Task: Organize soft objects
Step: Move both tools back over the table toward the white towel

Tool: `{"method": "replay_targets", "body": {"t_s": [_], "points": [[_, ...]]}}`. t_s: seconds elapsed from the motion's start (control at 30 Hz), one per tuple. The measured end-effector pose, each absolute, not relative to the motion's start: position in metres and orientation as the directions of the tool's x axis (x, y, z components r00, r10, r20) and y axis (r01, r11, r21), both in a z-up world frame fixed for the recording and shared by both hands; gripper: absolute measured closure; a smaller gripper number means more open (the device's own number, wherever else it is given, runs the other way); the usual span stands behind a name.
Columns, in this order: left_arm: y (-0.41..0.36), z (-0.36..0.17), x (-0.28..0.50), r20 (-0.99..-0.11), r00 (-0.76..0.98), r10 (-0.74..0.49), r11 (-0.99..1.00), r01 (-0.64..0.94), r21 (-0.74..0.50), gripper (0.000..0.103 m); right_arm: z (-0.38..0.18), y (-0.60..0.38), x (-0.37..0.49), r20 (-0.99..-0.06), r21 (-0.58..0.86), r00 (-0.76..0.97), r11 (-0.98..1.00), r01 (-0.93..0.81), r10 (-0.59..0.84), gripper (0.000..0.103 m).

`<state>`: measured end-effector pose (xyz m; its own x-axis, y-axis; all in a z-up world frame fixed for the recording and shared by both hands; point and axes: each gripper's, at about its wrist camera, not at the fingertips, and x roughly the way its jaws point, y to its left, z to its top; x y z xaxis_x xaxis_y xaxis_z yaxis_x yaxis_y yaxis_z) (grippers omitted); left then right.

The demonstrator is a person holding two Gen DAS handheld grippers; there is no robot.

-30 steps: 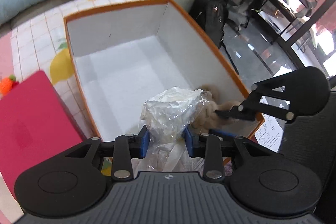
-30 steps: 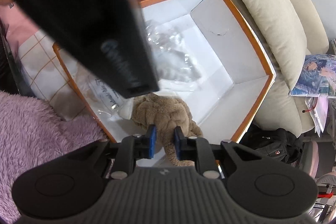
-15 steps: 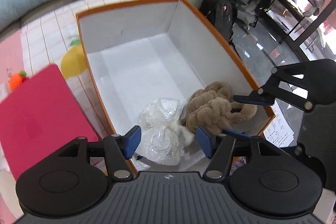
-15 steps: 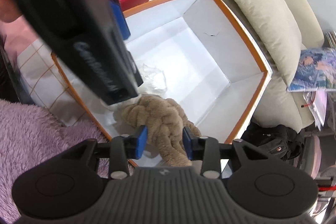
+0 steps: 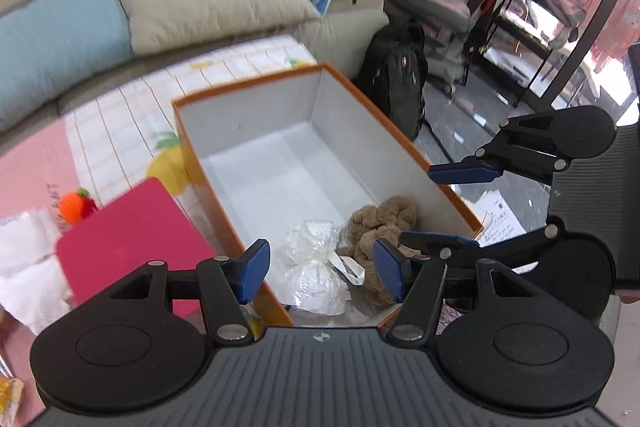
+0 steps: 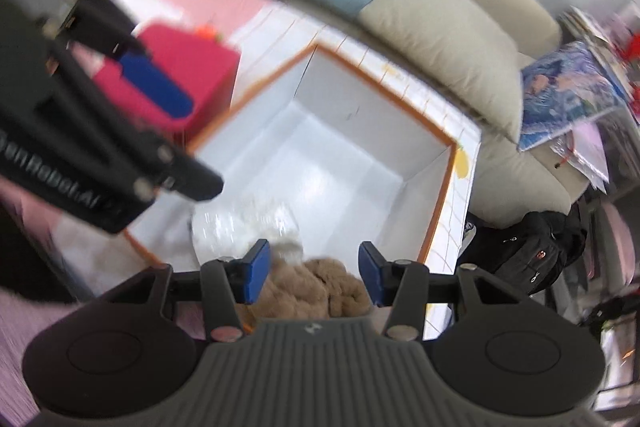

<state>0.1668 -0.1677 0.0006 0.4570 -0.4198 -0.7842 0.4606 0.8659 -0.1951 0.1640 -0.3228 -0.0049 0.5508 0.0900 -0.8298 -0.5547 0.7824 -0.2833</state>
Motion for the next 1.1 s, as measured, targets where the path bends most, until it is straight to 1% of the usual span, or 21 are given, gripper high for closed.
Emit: {"method": "replay_targets", "body": {"t_s": [0.17,0.23,0.33,0.57,0.73,0.9,0.93,1.1], "points": [[-0.142,0.019,0.145,-0.733,0.515,-0.444,0.866,0.455,-0.204,0.033,0.009,-0.311,0.15,-0.765,-0.23,0.629,0.854,-0.467,0.138,0.054],[-0.128,0.023,0.136,-0.714,0.546,-0.439,0.873,0.447,-0.195,0.034,0.014,-0.303,0.145,-0.743,-0.19,0.649,0.878,-0.439,0.164,0.051],[-0.103,0.024,0.126,-0.696,0.598,-0.399,0.899,0.403,-0.17,0.036,0.017,-0.286,0.136,-0.724,-0.116,0.657,0.9,-0.419,0.213,0.047],[-0.047,0.013,0.094,-0.665,0.696,-0.269,0.957,0.271,-0.103,0.036,0.011,-0.236,0.119,-0.68,0.018,0.666,0.915,-0.402,0.306,0.047],[-0.002,0.001,0.085,-0.666,0.717,-0.204,0.978,0.171,-0.115,0.036,0.0,-0.194,0.114,-0.671,0.103,0.647,0.91,-0.402,0.362,0.047],[0.042,-0.012,0.076,-0.666,0.739,-0.107,0.994,0.056,-0.097,0.036,-0.01,-0.148,0.111,-0.65,0.06,0.664,0.897,-0.439,0.369,0.042],[0.049,-0.015,0.075,-0.665,0.74,-0.096,0.994,0.038,-0.101,0.036,-0.012,-0.139,0.11,-0.65,0.051,0.663,0.892,-0.45,0.371,0.041],[0.084,-0.031,0.066,-0.666,0.742,-0.077,0.99,-0.02,-0.136,0.036,-0.028,-0.103,0.113,-0.657,0.023,0.636,0.854,-0.52,0.405,0.041]]}}
